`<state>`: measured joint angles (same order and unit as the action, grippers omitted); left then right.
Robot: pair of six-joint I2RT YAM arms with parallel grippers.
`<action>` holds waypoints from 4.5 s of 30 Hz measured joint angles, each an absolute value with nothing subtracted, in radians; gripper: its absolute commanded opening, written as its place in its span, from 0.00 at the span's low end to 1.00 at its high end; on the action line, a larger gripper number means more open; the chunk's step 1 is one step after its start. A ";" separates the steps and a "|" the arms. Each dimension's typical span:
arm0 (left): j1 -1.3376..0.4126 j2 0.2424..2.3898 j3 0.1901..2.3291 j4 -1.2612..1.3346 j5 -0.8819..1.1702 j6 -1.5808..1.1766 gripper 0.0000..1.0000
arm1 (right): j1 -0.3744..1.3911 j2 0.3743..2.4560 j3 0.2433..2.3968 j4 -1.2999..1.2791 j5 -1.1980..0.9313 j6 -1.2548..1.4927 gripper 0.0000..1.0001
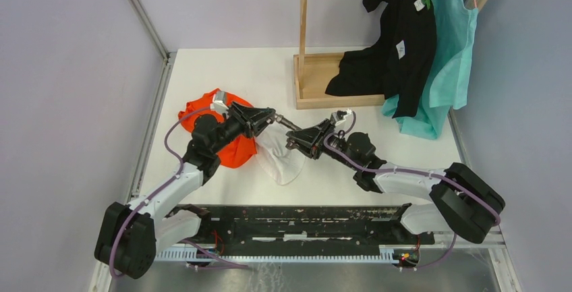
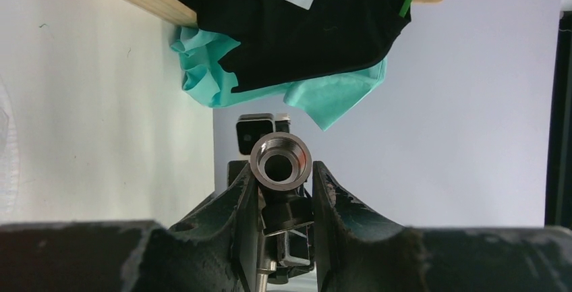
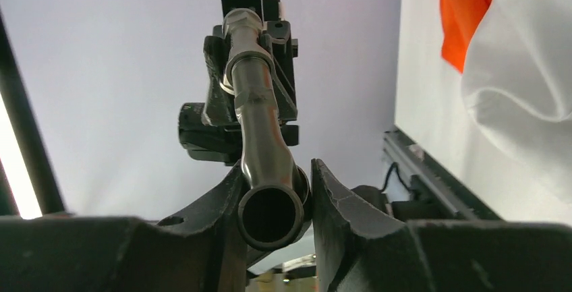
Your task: Install the water faucets
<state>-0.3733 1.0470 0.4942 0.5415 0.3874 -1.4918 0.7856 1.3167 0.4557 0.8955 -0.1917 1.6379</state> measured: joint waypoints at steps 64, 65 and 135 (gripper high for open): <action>-0.356 0.959 0.642 0.101 0.258 -1.480 0.03 | 1.108 1.544 0.426 1.221 0.412 -1.187 0.82; -0.355 0.959 0.642 0.102 0.263 -1.480 0.03 | 1.111 1.559 0.428 1.245 0.422 -1.205 0.81; -0.506 1.464 0.909 0.242 0.504 -1.226 0.80 | 1.092 0.886 0.379 0.181 0.569 -0.001 0.00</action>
